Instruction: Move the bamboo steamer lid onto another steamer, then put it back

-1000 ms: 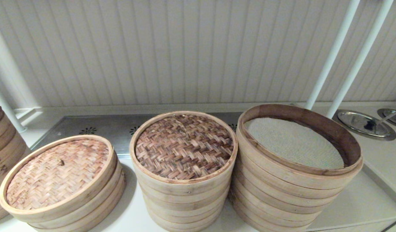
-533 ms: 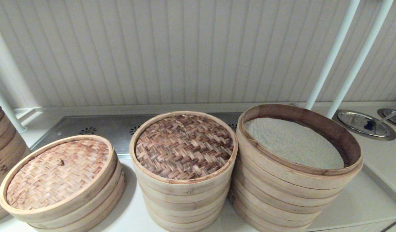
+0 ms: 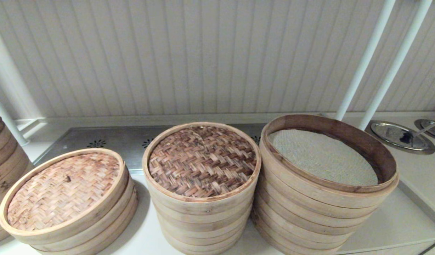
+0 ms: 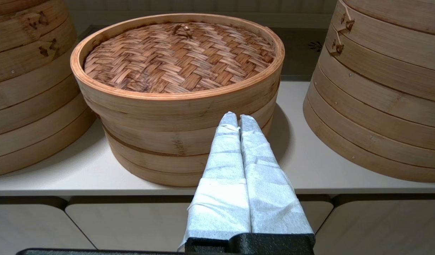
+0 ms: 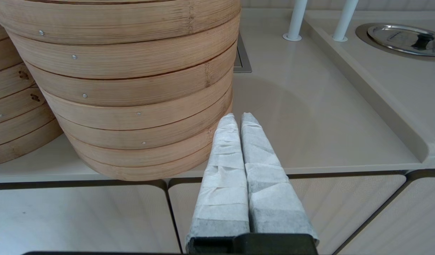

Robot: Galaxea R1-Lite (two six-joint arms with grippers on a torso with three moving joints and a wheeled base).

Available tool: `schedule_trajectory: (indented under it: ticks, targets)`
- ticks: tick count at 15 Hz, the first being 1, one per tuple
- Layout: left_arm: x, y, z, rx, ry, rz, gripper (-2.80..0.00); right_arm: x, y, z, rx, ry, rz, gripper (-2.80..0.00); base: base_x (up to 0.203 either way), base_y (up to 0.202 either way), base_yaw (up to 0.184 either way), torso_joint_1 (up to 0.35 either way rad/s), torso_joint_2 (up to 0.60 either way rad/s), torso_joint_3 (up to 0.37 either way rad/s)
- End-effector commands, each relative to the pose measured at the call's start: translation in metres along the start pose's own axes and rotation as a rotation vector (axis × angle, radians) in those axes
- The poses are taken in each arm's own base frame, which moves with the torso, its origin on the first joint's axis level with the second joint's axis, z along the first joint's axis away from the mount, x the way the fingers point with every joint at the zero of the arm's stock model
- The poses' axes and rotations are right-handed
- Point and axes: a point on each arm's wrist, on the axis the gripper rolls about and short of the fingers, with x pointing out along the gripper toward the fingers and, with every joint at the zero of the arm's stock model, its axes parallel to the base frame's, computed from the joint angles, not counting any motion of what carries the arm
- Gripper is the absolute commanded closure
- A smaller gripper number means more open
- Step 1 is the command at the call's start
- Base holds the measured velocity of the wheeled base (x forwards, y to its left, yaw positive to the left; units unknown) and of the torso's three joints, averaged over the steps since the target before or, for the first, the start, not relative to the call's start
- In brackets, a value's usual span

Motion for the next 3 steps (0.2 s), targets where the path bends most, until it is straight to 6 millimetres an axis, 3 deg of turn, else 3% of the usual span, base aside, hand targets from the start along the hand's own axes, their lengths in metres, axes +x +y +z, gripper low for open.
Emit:
schedule_trajectory:
  ticks: [1,3]
  targets:
    - [0.0,0.0,0.0,0.0,-0.001,0.0,0.0,0.0002,0.0,-0.0004,0.001,0.003,0.0,0.0,0.0,0.0,0.0,0.0,0.0,0.0]
    - [-0.0001,0.0,0.0001,0.0,-0.001,0.0,0.0,0.0002,0.0,-0.0004,0.003,0.003,0.0,0.0,0.0,0.0,0.0,0.0,0.0,0.0]
